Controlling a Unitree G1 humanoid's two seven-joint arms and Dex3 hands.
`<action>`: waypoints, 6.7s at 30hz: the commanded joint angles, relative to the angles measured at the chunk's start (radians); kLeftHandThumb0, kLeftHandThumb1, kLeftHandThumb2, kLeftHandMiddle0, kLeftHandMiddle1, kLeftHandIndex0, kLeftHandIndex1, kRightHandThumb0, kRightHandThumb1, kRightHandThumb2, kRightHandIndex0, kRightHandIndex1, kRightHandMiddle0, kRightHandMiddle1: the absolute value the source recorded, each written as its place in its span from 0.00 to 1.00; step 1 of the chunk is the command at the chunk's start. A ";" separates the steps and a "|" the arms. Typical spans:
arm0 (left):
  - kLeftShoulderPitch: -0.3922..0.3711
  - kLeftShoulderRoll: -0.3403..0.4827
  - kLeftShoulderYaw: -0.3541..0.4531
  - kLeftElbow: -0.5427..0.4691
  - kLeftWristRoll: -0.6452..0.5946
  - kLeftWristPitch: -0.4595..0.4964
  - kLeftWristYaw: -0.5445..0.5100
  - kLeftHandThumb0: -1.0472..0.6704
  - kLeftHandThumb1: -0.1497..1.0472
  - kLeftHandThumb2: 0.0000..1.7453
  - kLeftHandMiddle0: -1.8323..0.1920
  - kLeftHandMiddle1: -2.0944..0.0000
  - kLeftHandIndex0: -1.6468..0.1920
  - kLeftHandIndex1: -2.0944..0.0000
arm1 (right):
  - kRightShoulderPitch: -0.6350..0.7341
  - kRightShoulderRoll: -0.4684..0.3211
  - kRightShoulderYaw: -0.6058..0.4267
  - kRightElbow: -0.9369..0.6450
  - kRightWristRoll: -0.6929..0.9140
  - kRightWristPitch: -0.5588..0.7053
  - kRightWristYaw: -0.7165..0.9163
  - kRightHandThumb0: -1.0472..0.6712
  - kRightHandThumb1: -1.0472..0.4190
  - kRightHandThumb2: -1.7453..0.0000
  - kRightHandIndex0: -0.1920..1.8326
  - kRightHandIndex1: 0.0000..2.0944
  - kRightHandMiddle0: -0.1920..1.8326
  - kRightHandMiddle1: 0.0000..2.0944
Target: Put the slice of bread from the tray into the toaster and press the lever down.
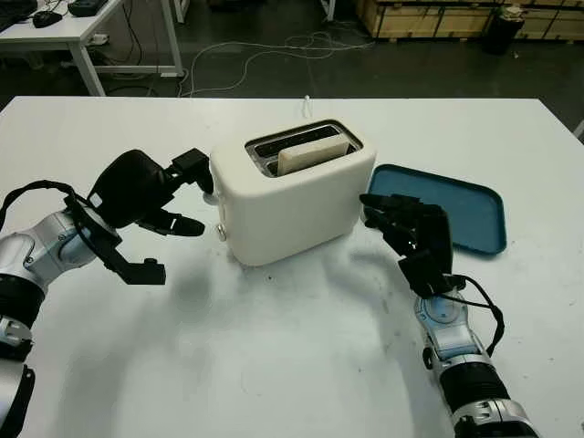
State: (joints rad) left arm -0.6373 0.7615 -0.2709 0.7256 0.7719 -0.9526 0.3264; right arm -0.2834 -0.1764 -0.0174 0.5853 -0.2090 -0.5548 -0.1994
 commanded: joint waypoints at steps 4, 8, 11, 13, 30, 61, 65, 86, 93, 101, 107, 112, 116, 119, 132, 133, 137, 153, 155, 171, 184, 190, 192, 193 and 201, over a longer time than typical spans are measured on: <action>-0.014 -0.011 -0.012 0.016 -0.015 -0.008 -0.020 0.00 0.89 0.30 0.13 0.17 0.79 0.17 | -0.008 -0.003 -0.006 0.005 0.006 0.005 0.000 0.32 0.09 0.98 0.58 0.45 0.69 0.00; -0.013 -0.021 -0.021 0.030 -0.013 -0.015 -0.016 0.00 0.89 0.28 0.14 0.17 0.78 0.17 | -0.008 -0.004 -0.006 0.004 0.007 0.005 0.002 0.31 0.09 0.98 0.58 0.45 0.69 0.00; -0.008 -0.026 -0.027 0.041 -0.018 -0.021 -0.026 0.00 0.89 0.27 0.15 0.17 0.78 0.17 | -0.008 -0.002 -0.007 0.005 0.012 0.005 0.005 0.31 0.09 0.98 0.58 0.45 0.69 0.00; -0.001 -0.029 -0.033 0.046 -0.022 -0.022 -0.033 0.00 0.89 0.27 0.16 0.17 0.78 0.17 | -0.008 -0.002 -0.007 0.004 0.011 0.005 0.004 0.32 0.09 0.98 0.58 0.45 0.69 0.00; 0.068 -0.145 -0.122 0.216 -0.116 -0.009 -0.197 0.00 0.89 0.15 0.29 0.17 0.57 0.33 | 0.004 -0.004 -0.006 -0.006 0.001 0.016 -0.003 0.31 0.09 0.98 0.57 0.45 0.69 0.00; -0.005 -0.198 -0.359 0.490 -0.094 0.147 -0.082 0.00 0.89 0.10 0.23 0.17 0.39 0.44 | -0.007 -0.003 -0.003 0.011 0.011 0.006 0.031 0.30 0.09 0.98 0.58 0.45 0.69 0.00; -0.034 -0.194 -0.340 0.489 -0.133 0.133 -0.091 0.00 0.89 0.10 0.22 0.17 0.42 0.41 | -0.005 -0.002 -0.004 0.004 0.011 0.014 0.032 0.30 0.09 0.98 0.58 0.45 0.69 0.00; 0.080 -0.525 -0.059 0.613 -0.556 0.406 -0.391 0.00 0.70 0.00 0.13 0.85 0.04 0.94 | 0.000 -0.025 -0.007 0.007 0.011 0.018 0.051 0.32 0.09 0.99 0.57 0.45 0.69 0.00; 0.067 -0.501 -0.077 0.606 -0.538 0.402 -0.379 0.00 0.73 0.00 0.13 0.86 0.04 0.95 | -0.003 -0.016 -0.007 0.005 0.022 0.024 0.060 0.31 0.09 0.99 0.58 0.46 0.69 0.00; 0.030 -0.442 -0.020 0.568 -0.618 0.323 -0.442 0.00 0.77 0.01 0.13 0.75 0.04 0.96 | -0.002 -0.021 -0.011 0.001 0.021 0.025 0.065 0.31 0.09 0.98 0.58 0.47 0.69 0.00; 0.009 -0.510 -0.021 0.596 -0.619 0.585 -0.503 0.00 0.62 0.01 0.13 0.74 0.04 0.90 | 0.001 -0.019 -0.009 -0.001 0.013 0.023 0.060 0.31 0.09 0.98 0.57 0.47 0.69 0.00; 0.036 -0.551 -0.059 0.618 -0.595 0.688 -0.546 0.00 0.52 0.00 0.13 0.73 0.04 0.85 | 0.003 -0.030 -0.013 0.001 0.011 0.019 0.059 0.33 0.09 0.99 0.56 0.47 0.69 0.00; 0.027 -0.537 -0.073 0.614 -0.577 0.693 -0.536 0.00 0.53 0.00 0.13 0.61 0.04 0.84 | 0.004 -0.023 -0.011 0.006 0.022 0.015 0.070 0.33 0.09 0.98 0.56 0.47 0.69 0.00; 0.028 -0.531 -0.070 0.611 -0.582 0.682 -0.539 0.00 0.53 0.00 0.13 0.60 0.04 0.84 | 0.008 -0.019 -0.008 -0.005 0.016 0.031 0.066 0.32 0.09 0.98 0.56 0.47 0.69 0.00; 0.040 -0.419 -0.004 0.445 -0.666 0.444 -0.541 0.00 0.67 0.02 0.13 0.57 0.04 0.90 | 0.004 -0.016 -0.009 -0.003 0.013 0.017 0.056 0.32 0.09 0.98 0.56 0.47 0.69 0.00; 0.052 -0.404 0.017 0.412 -0.683 0.398 -0.535 0.00 0.70 0.02 0.13 0.59 0.04 0.92 | 0.003 -0.017 -0.009 -0.002 0.011 0.014 0.053 0.31 0.09 0.99 0.56 0.47 0.69 0.00; 0.090 -0.344 0.104 0.277 -0.739 0.251 -0.520 0.00 0.84 0.00 0.21 0.42 0.07 0.99 | -0.002 -0.016 -0.012 -0.006 0.016 0.010 0.054 0.31 0.09 0.99 0.57 0.46 0.68 0.00; 0.080 -0.252 0.257 0.158 -0.655 0.091 -0.468 0.00 0.89 0.10 0.38 0.17 0.22 1.00 | -0.015 -0.017 -0.010 -0.015 0.024 0.006 0.063 0.30 0.09 0.98 0.58 0.45 0.68 0.00; 0.081 -0.253 0.263 0.153 -0.643 0.102 -0.456 0.00 0.89 0.10 0.38 0.17 0.22 1.00 | -0.018 -0.023 -0.009 -0.014 0.014 0.006 0.056 0.30 0.09 0.99 0.58 0.45 0.67 0.00; -0.005 -0.135 0.266 0.202 -0.433 0.095 -0.216 0.00 0.89 0.22 0.74 0.17 0.32 1.00 | -0.256 -0.225 -0.111 -0.035 0.215 0.050 0.352 0.32 0.13 1.00 0.53 0.30 0.61 0.00; -0.117 -0.049 0.201 0.207 -0.300 0.127 -0.173 0.00 0.89 0.30 0.68 0.17 0.51 0.53 | -0.473 -0.356 -0.046 0.093 0.094 0.070 0.452 0.28 0.19 1.00 0.59 0.10 0.58 0.00; -0.155 -0.017 0.172 0.169 -0.277 0.155 -0.212 0.00 0.89 0.30 0.65 0.17 0.74 0.17 | -0.542 -0.372 0.034 0.155 -0.015 0.051 0.443 0.27 0.20 1.00 0.57 0.09 0.57 0.00; -0.161 -0.010 0.168 0.155 -0.283 0.164 -0.232 0.00 0.89 0.30 0.65 0.17 0.74 0.17 | -0.558 -0.384 0.066 0.161 -0.076 0.034 0.406 0.27 0.19 1.00 0.57 0.09 0.57 0.00; -0.162 -0.008 0.167 0.146 -0.286 0.169 -0.241 0.00 0.89 0.30 0.65 0.17 0.74 0.17 | -0.565 -0.391 0.081 0.166 -0.108 0.018 0.385 0.27 0.19 1.00 0.57 0.10 0.57 0.00; -0.116 -0.018 0.169 0.091 -0.323 0.194 -0.336 0.00 0.89 0.31 0.60 0.17 0.71 0.17 | -0.595 -0.410 0.144 0.203 -0.207 -0.033 0.315 0.26 0.18 1.00 0.44 0.34 0.56 0.00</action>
State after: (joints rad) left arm -0.7786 0.7354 -0.0979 0.8311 0.4625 -0.7689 0.0038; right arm -0.8669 -0.5713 0.1196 0.7806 -0.4067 -0.5629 0.1293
